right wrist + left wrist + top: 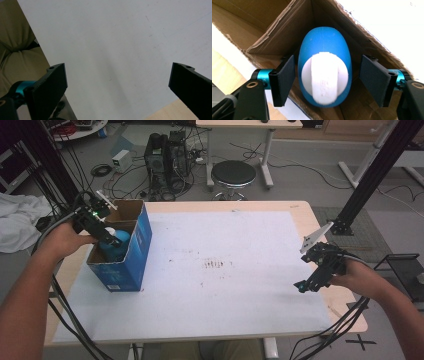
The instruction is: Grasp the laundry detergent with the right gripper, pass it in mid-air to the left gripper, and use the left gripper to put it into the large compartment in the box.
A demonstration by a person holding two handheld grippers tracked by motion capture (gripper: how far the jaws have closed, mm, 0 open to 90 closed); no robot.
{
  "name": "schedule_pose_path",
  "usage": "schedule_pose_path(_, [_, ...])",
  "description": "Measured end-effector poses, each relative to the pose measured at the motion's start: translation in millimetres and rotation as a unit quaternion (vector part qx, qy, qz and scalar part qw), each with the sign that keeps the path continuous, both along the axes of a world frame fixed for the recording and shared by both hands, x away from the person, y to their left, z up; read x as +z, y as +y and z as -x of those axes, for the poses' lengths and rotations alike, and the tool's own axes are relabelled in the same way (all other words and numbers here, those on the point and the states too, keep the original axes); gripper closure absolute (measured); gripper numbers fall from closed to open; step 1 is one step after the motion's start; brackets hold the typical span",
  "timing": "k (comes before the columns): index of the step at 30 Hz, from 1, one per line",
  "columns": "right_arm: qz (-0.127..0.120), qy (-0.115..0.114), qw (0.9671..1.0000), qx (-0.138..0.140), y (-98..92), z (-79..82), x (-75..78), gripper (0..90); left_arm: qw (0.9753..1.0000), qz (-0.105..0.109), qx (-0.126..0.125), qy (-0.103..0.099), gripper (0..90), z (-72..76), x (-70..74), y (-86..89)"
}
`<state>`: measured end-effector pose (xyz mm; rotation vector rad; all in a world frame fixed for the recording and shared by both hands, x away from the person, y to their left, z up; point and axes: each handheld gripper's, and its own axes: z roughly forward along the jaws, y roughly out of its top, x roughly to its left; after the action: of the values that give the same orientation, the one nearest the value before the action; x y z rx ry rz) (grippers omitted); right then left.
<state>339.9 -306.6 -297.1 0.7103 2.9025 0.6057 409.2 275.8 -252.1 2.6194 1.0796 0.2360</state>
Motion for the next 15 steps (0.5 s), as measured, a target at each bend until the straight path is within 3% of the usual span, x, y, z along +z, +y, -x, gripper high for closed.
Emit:
schedule_pose_path(6, [0.002, -0.003, 1.0, 0.002, 2.0, 0.3, 3.2, 0.9, 0.9996, 0.014, -0.005, -0.022, 29.4, 6.2, 18.9, -0.2])
schedule_pose_path(7, [0.0, -0.001, 1.0, 0.001, 2.1, 0.7, 4.0, 0.9, 0.9993, 0.025, 0.003, -0.026, 29.4, 7.8, 20.6, -0.1])
schedule_pose_path(8, [-0.002, -0.003, 1.0, 0.005, 2.2, 0.4, 4.3, 0.9, 0.9994, 0.024, 0.001, -0.027, 29.4, 7.4, 23.4, 2.2])
schedule_pose_path(9, [0.0, -0.004, 1.0, 0.004, 2.0, 0.6, 5.2, 0.9, 0.9988, 0.039, 0.018, -0.024, 29.4, 8.7, 24.1, 2.4])
schedule_pose_path(15, [-0.001, -0.005, 1.0, -0.001, 0.6, 1.5, 5.8, 0.9, 0.9987, 0.041, 0.01, -0.027, 29.4, 13.8, 32.0, 1.5])
